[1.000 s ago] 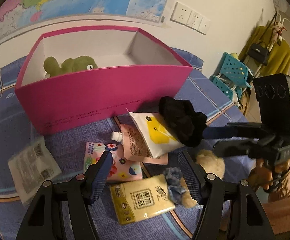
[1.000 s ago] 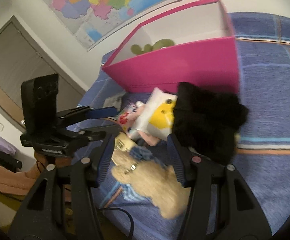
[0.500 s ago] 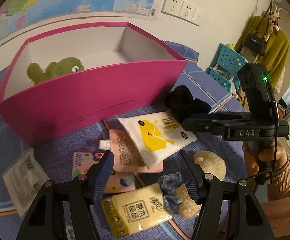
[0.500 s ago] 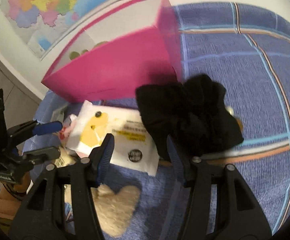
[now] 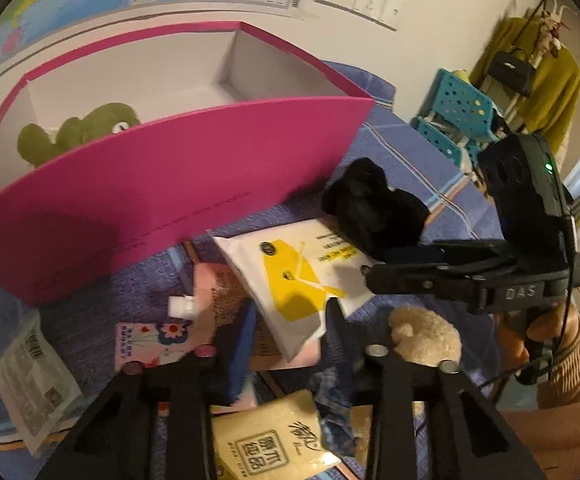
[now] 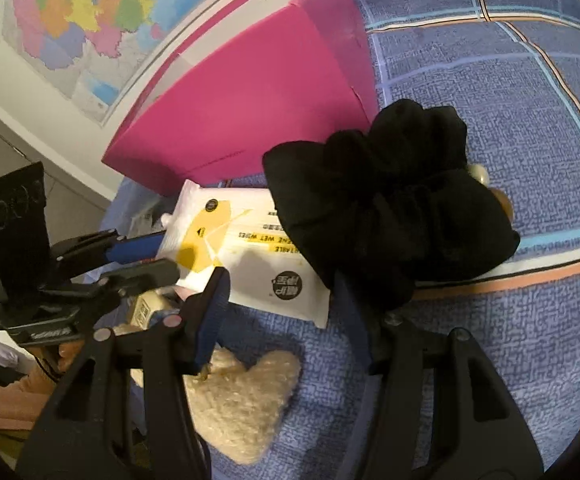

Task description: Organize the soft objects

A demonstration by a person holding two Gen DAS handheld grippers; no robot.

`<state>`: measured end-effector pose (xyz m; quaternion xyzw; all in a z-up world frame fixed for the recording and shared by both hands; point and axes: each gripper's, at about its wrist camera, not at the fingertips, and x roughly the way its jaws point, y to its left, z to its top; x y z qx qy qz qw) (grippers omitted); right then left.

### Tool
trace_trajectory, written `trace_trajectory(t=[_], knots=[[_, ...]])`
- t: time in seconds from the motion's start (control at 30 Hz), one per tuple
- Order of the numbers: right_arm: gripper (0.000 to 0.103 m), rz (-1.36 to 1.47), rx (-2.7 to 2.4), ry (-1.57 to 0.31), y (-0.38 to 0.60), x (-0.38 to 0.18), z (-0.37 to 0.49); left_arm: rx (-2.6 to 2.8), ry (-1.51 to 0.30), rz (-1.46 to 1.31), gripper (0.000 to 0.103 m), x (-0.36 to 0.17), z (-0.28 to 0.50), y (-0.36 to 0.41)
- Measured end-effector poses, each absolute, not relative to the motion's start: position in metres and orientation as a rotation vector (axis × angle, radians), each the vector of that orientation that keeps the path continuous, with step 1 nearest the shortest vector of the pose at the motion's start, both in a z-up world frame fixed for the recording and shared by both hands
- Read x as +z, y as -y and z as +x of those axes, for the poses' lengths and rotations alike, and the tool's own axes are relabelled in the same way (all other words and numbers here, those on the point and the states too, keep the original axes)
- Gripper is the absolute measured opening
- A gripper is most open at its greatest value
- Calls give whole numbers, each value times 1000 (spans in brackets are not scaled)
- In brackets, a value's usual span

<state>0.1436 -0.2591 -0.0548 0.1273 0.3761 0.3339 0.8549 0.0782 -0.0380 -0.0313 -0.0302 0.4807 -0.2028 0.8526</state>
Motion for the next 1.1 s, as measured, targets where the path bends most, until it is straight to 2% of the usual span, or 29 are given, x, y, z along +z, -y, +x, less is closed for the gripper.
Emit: trace_trajectory(t=[0.03, 0.13, 0.47, 0.57, 0.63, 0.67, 1.1], knots=[[57, 290, 720, -790, 261, -55, 144, -423, -1018, -80, 18, -31, 80, 35], [57, 309, 768, -790, 264, -55, 140, -416, -1032, -139, 14, -30, 79, 22], [57, 247, 769, -760, 251, -43, 137, -345, -992, -168, 11, -17, 56, -9], [57, 278, 681, -756, 264, -43, 143, -356, -980, -170, 29, -16, 56, -5], [57, 281, 625, -748, 273, -43, 141, -367, -968, -177, 49, -14, 57, -4], [57, 278, 605, -744, 274, -43, 141, -374, -962, -171, 52, -13, 58, -2], [57, 284, 674, -772, 272, -47, 119, -394, -1011, -76, 52, -28, 77, 31]])
